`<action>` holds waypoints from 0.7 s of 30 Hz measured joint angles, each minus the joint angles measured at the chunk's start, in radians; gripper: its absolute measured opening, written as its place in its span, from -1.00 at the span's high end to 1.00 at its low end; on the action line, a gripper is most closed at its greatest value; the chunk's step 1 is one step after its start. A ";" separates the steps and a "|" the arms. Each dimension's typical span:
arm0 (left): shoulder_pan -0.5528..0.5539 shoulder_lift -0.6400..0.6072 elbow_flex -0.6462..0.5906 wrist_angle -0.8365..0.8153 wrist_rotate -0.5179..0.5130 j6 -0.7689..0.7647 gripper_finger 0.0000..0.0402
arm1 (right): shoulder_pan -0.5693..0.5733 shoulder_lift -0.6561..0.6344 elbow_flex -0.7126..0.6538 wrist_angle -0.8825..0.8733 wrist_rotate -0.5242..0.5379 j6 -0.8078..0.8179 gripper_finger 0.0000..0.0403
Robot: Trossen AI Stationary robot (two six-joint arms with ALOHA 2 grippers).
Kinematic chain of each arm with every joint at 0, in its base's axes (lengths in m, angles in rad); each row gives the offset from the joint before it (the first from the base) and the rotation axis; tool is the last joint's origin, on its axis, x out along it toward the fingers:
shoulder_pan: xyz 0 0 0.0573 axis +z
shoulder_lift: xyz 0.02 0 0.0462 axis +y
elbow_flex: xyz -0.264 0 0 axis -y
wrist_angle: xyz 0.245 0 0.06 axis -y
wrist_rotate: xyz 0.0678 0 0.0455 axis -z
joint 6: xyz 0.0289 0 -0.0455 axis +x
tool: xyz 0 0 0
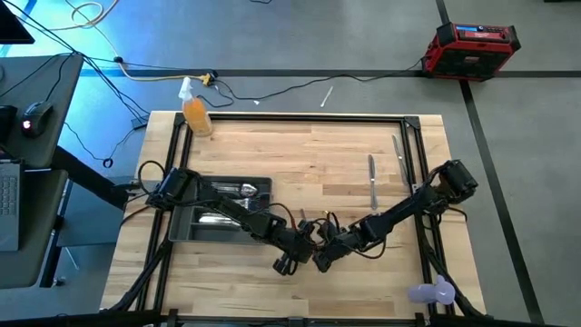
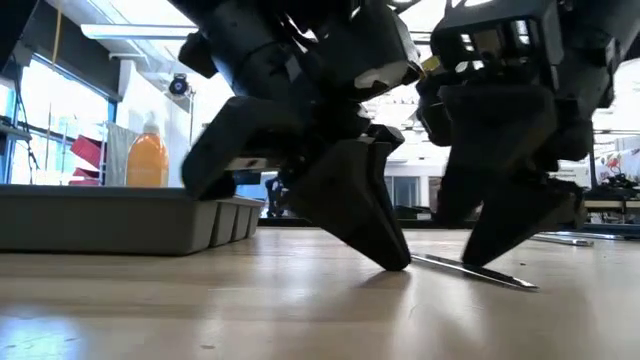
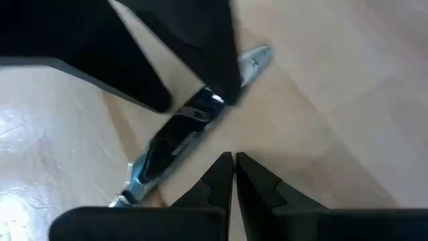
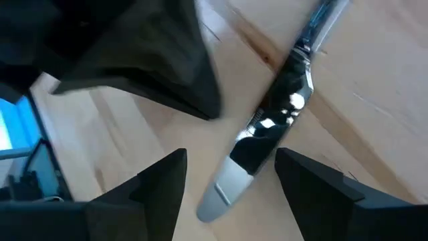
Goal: Sort silverware
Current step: Put the silver knife into the black silverware tray
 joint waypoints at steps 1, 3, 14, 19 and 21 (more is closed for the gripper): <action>0.004 0.000 0.000 0.003 0.001 0.000 1.00 | -0.005 0.002 0.000 0.015 -0.003 -0.004 -0.11; 0.011 0.000 0.000 0.007 0.006 0.000 1.00 | -0.013 0.012 -0.001 0.036 -0.007 -0.006 -0.11; 0.025 0.028 -0.006 0.009 0.045 -0.028 1.00 | -0.054 0.039 0.000 0.064 -0.072 -0.015 -0.11; 0.022 0.029 -0.005 0.003 0.052 -0.063 1.00 | -0.054 0.037 0.000 0.066 -0.066 -0.026 -0.11; 0.018 0.029 -0.005 0.002 0.053 -0.073 1.00 | -0.053 0.037 0.000 0.072 -0.063 -0.029 -0.11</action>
